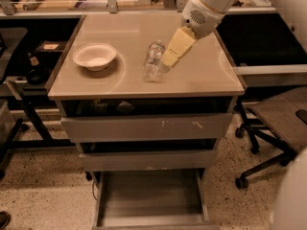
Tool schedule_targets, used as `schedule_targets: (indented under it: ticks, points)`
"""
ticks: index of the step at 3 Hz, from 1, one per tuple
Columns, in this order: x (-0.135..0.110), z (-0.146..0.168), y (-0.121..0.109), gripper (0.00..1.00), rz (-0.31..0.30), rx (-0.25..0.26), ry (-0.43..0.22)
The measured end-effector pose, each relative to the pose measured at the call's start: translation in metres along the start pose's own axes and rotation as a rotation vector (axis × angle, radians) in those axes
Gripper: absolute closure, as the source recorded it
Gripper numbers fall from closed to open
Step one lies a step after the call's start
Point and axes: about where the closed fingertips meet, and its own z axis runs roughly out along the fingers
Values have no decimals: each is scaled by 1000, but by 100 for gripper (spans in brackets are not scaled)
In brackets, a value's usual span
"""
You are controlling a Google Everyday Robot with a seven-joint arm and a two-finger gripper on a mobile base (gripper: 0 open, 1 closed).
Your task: Place water bottle into bottom drawer
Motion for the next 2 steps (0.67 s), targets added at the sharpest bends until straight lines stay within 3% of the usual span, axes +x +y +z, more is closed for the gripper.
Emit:
schedule_targets:
  ticks: [1, 2]
  points:
    - [-4, 6, -13, 0, 41, -24, 0]
    - [-7, 7, -15, 0, 40, -18, -10]
